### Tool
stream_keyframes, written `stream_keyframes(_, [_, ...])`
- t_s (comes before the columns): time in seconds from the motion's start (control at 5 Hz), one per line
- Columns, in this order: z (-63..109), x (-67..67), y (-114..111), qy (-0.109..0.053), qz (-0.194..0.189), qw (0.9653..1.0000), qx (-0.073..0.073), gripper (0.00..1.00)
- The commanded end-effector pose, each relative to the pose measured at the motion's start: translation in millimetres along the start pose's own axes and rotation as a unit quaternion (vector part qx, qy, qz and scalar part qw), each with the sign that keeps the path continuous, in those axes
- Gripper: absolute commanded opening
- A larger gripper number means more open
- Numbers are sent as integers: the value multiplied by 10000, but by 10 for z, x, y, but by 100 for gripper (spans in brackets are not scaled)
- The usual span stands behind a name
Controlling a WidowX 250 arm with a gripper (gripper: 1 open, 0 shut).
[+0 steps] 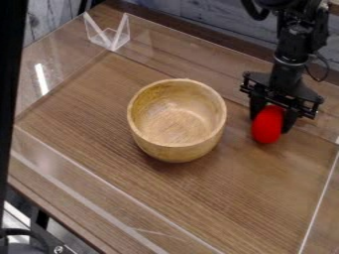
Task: Move the red fruit to the right side of the table
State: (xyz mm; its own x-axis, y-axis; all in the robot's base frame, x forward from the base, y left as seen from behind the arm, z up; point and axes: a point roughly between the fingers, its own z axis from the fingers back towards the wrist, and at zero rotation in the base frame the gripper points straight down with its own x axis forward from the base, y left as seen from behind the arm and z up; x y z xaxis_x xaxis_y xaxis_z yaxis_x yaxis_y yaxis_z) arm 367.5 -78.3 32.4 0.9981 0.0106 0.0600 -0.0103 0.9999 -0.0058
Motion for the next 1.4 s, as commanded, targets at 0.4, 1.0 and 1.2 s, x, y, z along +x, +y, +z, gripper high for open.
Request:
stream_keyframes(0.4, [371,56,34,-434,40,9990,-130,100])
stream_keyframes(1.0, [539,51,157,-543,147,9981,-237,100])
stream_keyframes(1.2, [550,56,190,-555,165,9980,-248,100])
